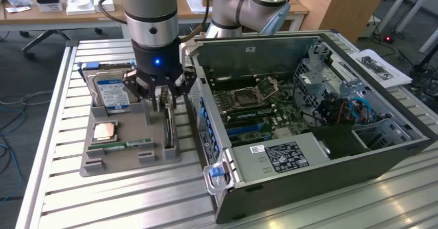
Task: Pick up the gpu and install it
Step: 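Pick up the gpu and move the gpu toward the slot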
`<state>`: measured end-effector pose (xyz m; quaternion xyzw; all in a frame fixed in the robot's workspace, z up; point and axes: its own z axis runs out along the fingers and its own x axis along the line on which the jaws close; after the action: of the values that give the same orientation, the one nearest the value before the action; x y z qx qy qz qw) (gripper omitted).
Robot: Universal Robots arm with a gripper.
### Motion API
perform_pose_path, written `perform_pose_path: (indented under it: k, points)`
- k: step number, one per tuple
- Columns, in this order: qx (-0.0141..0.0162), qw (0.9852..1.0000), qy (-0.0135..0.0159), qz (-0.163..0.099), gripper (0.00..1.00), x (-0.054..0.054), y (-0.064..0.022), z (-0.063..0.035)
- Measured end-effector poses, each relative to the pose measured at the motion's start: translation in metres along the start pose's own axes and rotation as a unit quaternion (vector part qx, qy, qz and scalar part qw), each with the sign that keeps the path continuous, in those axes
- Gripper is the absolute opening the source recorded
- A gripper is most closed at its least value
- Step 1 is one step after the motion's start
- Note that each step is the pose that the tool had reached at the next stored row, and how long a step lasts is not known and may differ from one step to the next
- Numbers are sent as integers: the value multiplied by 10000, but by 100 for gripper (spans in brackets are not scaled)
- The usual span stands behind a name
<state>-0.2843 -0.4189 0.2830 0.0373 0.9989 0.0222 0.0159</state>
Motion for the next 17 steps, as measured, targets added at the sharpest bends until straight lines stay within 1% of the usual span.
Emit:
perform_pose_path:
  k: [11, 17]
  points:
    - [0, 10000, 0, 0, 47, 4, -6, 129]
    - [9, 10000, 0, 0, 47, 4, -7, 135]
